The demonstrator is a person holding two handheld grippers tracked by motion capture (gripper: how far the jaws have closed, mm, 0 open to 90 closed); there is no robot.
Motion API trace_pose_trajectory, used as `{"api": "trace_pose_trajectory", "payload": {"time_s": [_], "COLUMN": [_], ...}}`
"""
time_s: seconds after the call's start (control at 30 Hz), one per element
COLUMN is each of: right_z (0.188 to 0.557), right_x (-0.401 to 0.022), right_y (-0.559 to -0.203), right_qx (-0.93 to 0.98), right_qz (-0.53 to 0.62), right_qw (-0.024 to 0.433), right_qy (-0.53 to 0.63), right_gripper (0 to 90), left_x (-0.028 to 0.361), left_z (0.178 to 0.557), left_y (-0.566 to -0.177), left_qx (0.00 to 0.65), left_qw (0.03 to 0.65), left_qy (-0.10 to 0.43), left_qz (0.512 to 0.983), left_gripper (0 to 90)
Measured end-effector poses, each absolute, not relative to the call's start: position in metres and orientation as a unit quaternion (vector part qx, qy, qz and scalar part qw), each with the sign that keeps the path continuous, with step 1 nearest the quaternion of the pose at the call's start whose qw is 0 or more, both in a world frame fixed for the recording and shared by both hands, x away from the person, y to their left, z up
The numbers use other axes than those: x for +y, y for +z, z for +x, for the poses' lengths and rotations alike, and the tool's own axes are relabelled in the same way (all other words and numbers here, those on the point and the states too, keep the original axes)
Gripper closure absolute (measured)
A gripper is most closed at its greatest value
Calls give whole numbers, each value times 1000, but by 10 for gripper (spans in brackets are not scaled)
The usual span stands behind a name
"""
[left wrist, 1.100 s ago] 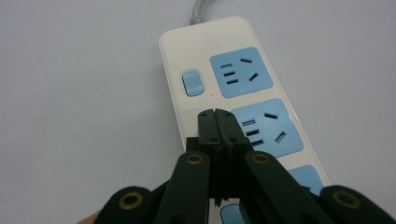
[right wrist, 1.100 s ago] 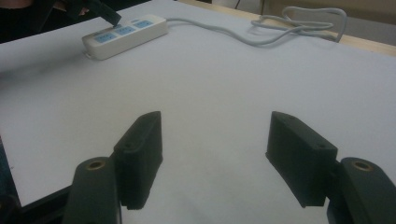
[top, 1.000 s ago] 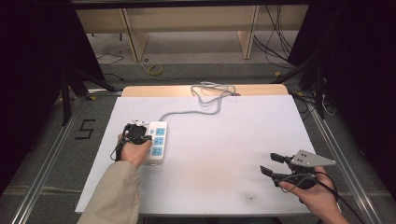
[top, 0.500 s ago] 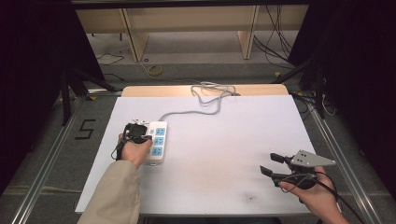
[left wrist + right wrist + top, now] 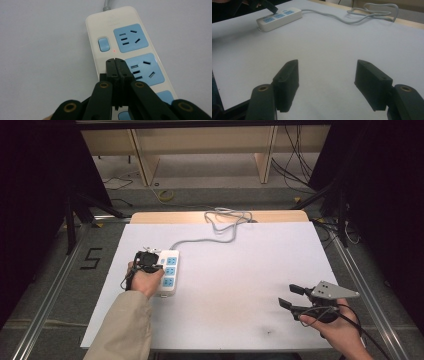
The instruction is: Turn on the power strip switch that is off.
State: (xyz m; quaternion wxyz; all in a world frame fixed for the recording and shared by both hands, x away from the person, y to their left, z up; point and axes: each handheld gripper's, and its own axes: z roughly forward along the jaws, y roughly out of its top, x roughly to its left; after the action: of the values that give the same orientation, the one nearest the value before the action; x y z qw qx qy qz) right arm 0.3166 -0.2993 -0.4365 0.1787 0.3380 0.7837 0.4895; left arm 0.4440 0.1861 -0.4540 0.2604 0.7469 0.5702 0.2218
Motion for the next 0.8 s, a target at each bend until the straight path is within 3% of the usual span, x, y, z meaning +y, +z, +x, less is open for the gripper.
{"api": "trace_pose_trajectory", "payload": {"time_s": [0.8], "right_z": [315], "right_x": [-298], "right_y": [-436], "right_qx": [784], "right_qz": [336], "right_qw": [180], "right_qy": [490], "right_gripper": [361], "left_x": [185], "left_z": [446], "left_y": [-453], "left_qx": [580], "left_qw": [251], "left_qy": [213], "left_qz": [745], "left_gripper": [899]}}
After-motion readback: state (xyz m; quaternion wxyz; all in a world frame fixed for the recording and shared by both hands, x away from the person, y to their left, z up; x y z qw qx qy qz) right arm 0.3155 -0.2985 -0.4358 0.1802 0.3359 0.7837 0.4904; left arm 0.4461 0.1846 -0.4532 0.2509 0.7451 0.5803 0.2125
